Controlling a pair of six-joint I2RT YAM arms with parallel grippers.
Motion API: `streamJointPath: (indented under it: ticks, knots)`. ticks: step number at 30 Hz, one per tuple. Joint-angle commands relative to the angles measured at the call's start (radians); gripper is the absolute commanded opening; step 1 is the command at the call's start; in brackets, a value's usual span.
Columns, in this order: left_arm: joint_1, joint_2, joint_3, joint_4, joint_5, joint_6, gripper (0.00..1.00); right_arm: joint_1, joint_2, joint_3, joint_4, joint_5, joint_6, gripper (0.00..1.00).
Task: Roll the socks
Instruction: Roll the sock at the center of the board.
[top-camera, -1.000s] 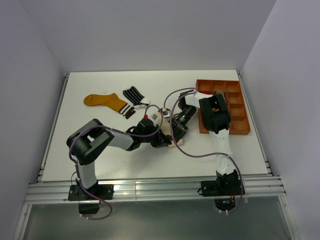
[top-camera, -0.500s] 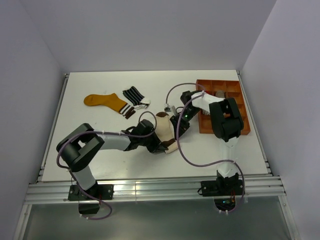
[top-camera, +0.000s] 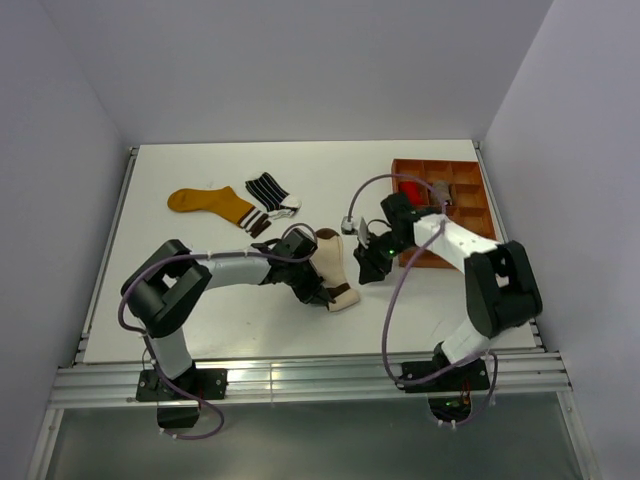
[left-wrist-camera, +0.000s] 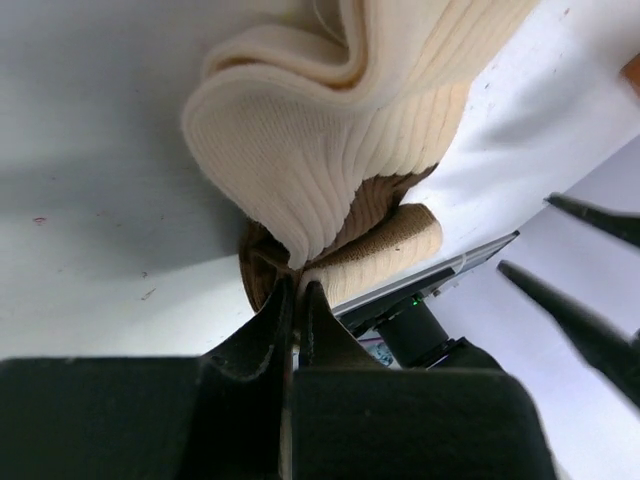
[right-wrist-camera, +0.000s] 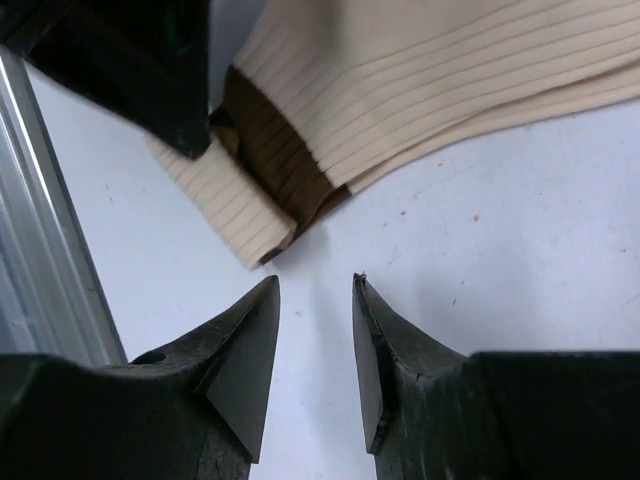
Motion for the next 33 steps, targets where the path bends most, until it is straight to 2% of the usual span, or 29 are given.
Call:
streamJointPath:
  ticks: [1, 4, 9, 14, 17, 20, 27, 33]
  knots:
    - [0.021, 0.013, 0.059, -0.118, 0.009, 0.008, 0.00, -0.002, -0.155, -0.113, 0.179, 0.009, -0.079, 0.44]
    - [0.033, 0.040, 0.080, -0.142, 0.021, 0.010, 0.00, 0.014, -0.266, -0.210, 0.239, 0.010, -0.141, 0.47]
    - [0.033, 0.083, 0.093, -0.150, 0.042, 0.007, 0.00, 0.090, -0.416, -0.362, 0.391, 0.076, -0.152, 0.50]
    - [0.035, 0.103, 0.100, -0.168, 0.041, 0.004, 0.00, 0.300, -0.556, -0.506, 0.604, 0.292, -0.139, 0.53]
    - [0.033, 0.097, 0.093, -0.162, 0.039, -0.001, 0.00, 0.413, -0.570, -0.575, 0.704, 0.374, -0.148, 0.57]
    - [0.035, 0.096, 0.091, -0.159, 0.042, -0.001, 0.00, 0.471, -0.556, -0.592, 0.725, 0.417, -0.159, 0.58]
    - [0.035, 0.108, 0.102, -0.152, 0.052, 0.008, 0.00, 0.542, -0.489, -0.609, 0.793, 0.506, -0.185, 0.57]
    - [0.038, 0.118, 0.105, -0.142, 0.065, 0.011, 0.00, 0.558, -0.435, -0.595, 0.761, 0.527, -0.188, 0.53]
